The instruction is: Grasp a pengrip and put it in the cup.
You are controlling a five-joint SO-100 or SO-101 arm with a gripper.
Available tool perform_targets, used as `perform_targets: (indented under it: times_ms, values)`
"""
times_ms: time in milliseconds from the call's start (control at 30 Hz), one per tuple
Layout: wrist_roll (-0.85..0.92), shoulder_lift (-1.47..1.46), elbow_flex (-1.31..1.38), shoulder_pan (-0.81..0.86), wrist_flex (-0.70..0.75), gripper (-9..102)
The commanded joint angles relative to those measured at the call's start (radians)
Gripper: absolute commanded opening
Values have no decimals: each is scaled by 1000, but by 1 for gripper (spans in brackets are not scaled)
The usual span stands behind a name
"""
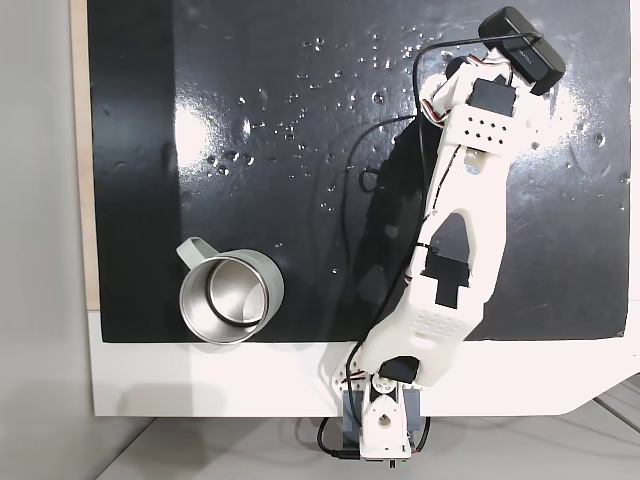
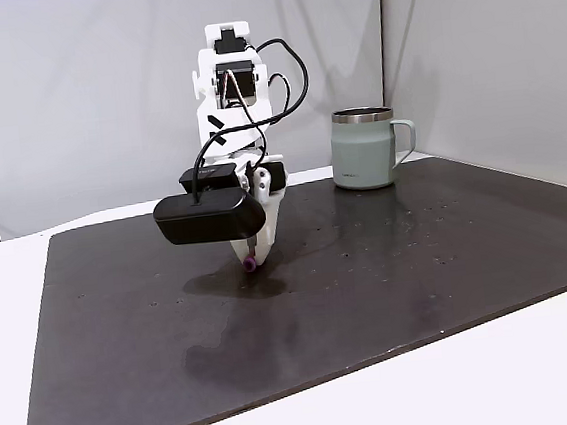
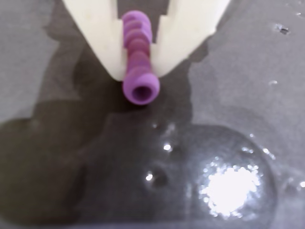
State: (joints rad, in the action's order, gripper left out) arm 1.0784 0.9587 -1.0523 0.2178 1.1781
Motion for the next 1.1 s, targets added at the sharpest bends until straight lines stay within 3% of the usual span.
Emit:
perform_targets:
  times_ms: [0, 200, 467, 900, 1067]
  values:
    - [5, 18, 11, -20, 0, 3]
    - [-38, 78, 5, -52, 26, 2]
    - [-146, 374, -32, -190, 193, 1]
    - [-336, 925, -354, -543, 403, 0]
    - [-440, 1040, -365, -696, 468, 0]
